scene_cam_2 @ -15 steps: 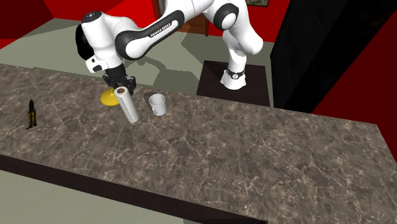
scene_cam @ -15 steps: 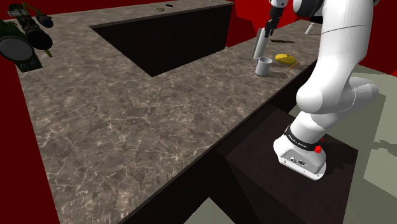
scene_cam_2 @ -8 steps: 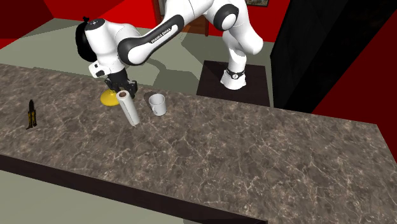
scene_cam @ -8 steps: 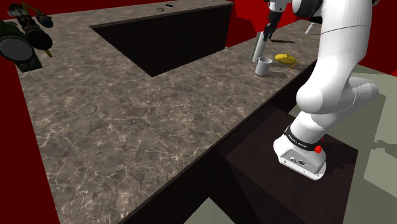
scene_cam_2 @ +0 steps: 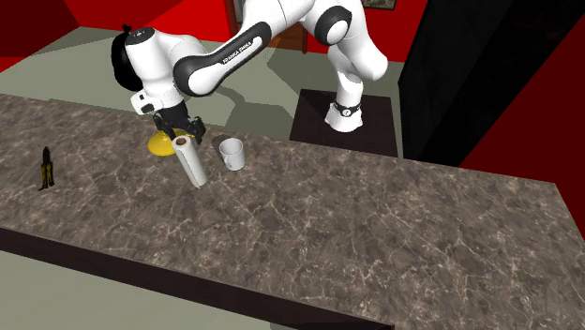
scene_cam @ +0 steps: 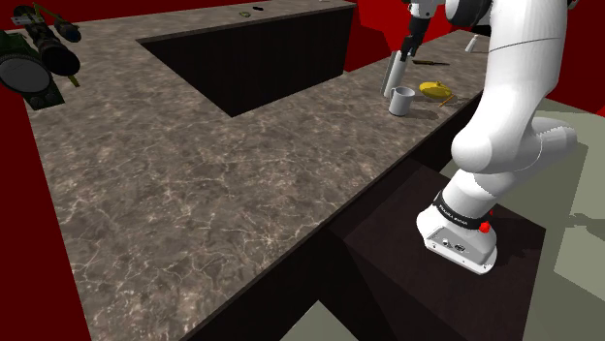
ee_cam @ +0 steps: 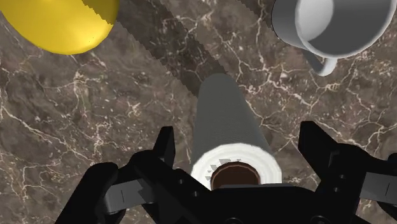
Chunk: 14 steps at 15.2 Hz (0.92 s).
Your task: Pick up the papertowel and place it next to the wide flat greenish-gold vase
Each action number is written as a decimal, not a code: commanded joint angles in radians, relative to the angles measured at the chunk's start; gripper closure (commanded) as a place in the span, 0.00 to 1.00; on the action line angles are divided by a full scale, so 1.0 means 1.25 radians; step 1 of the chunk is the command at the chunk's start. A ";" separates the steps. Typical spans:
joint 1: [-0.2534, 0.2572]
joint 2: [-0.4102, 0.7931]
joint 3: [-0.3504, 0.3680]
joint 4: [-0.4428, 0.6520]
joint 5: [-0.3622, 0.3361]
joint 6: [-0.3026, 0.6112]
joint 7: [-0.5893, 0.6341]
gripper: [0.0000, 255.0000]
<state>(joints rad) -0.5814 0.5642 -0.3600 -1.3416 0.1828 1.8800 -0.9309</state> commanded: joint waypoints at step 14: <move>-0.007 -0.009 -0.003 0.089 -0.005 -0.097 0.006 0.00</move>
